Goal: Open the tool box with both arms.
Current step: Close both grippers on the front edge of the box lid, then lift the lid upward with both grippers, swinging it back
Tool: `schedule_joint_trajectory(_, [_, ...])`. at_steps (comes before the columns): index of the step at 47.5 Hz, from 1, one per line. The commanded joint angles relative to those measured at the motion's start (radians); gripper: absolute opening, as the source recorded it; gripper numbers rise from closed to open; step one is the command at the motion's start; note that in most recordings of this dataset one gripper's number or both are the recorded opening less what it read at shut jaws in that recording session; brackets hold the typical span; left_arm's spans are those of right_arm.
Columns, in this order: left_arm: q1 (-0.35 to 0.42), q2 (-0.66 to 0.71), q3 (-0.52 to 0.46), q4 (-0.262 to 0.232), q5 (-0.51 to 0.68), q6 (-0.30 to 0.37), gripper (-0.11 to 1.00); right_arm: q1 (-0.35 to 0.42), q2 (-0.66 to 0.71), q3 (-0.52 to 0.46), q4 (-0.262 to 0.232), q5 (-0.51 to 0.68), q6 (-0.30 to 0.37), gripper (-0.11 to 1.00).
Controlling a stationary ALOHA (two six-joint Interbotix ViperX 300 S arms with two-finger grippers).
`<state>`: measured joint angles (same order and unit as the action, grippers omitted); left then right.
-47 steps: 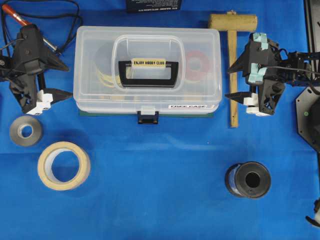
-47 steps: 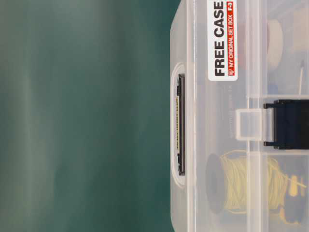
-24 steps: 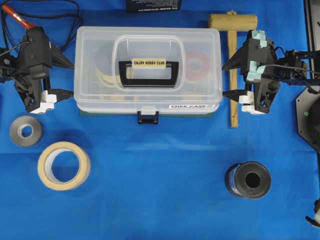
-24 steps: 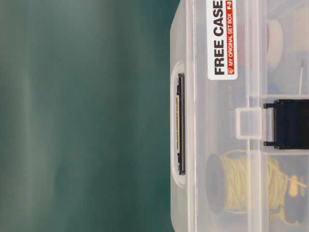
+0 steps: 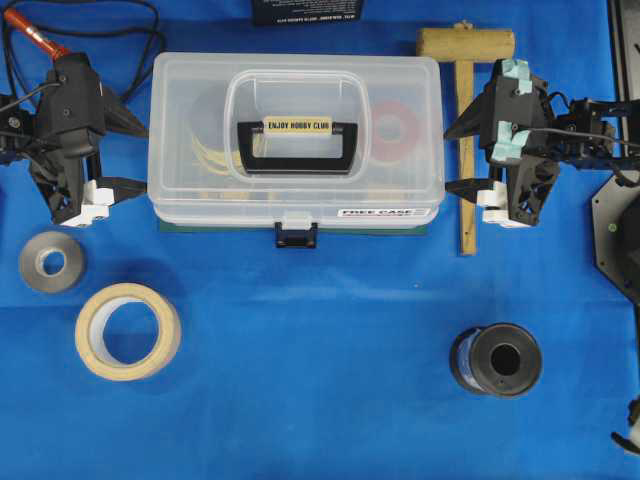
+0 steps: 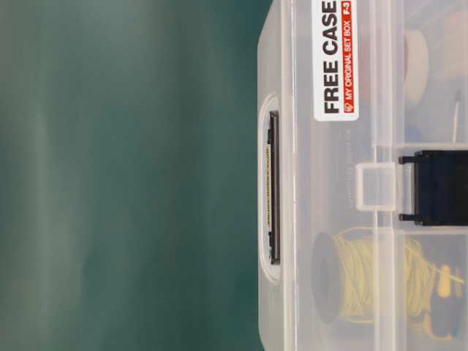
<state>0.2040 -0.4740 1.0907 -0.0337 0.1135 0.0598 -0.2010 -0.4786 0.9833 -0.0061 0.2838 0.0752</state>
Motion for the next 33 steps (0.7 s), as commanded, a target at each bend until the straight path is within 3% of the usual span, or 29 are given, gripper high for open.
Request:
schedule_joint_trajectory(1, [0.002,-0.029,-0.060,-0.005,-0.017,-0.006,0.84,-0.002,-0.014,-0.051,0.002,-0.008,0.003,0.77])
schedule_joint_trajectory(33, [0.035,-0.149,-0.072,-0.005,-0.018,-0.011,0.84,-0.003,-0.126,-0.084,0.002,0.005,-0.002,0.77])
